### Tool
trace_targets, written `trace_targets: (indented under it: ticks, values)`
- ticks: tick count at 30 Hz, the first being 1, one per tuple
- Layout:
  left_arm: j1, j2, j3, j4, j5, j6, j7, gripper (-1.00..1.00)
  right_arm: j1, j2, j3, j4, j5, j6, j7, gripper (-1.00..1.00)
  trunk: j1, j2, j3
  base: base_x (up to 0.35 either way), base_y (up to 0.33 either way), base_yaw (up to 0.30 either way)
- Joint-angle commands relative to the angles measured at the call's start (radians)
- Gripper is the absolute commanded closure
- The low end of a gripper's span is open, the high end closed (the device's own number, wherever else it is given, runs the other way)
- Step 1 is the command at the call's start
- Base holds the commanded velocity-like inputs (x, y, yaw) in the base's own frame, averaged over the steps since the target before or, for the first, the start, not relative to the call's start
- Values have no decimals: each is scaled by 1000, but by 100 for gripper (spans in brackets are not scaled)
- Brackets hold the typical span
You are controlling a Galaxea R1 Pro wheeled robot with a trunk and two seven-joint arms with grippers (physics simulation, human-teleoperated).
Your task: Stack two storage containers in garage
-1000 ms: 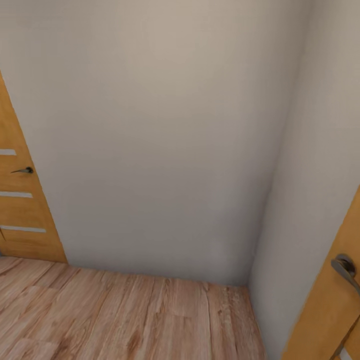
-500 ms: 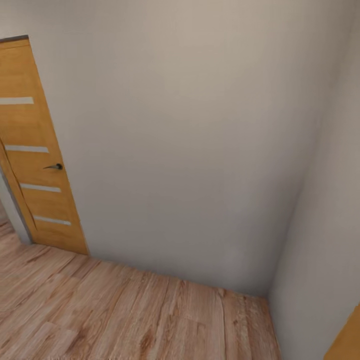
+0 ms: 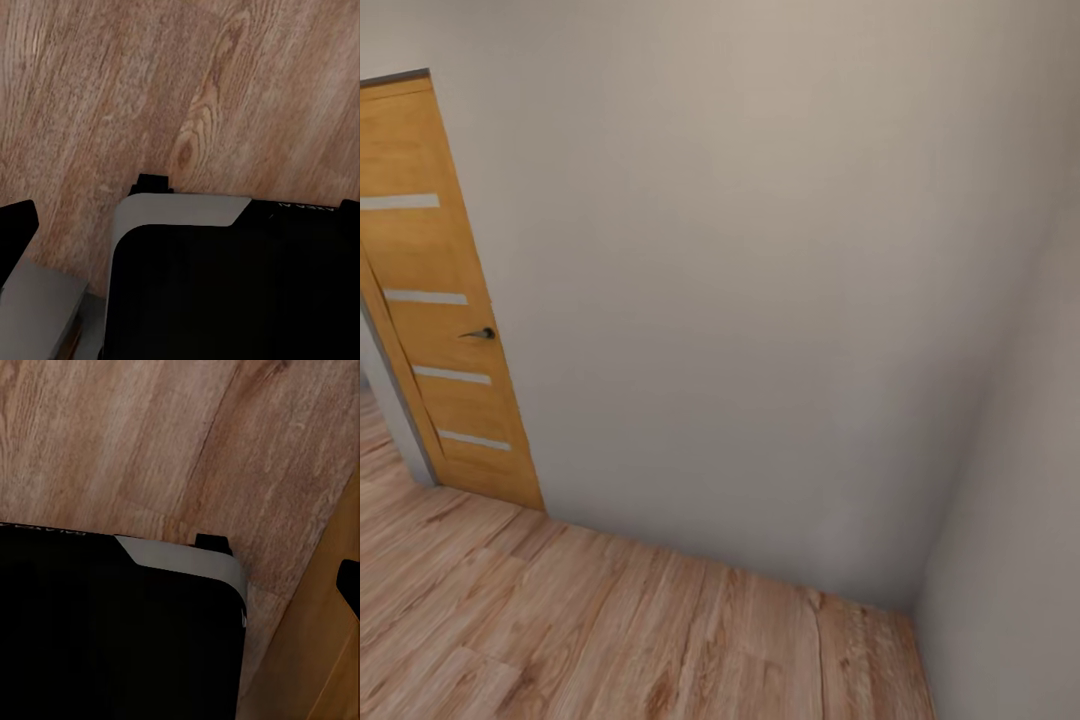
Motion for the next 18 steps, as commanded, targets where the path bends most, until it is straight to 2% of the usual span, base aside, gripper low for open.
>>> trace_targets:
  ticks: [1, 11, 18]
  values:
    - [-1, 0, 4, 1, 7, -3, -1, -100, -1, 1, 8, 3, -8, -3, 1, -100, 1, -1, -1, 310, 0, 1]
    - [-1, 0, 4, 1, 7, -3, -1, -100, -1, 1, 7, 3, -13, -2, 1, -100, 1, -1, -1, 317, 0, 0]
    - [-1, 0, 4, 1, 7, -3, -1, -100, -1, 1, 8, 2, -11, -3, 1, -100, 1, -1, -1, 319, 0, 249]
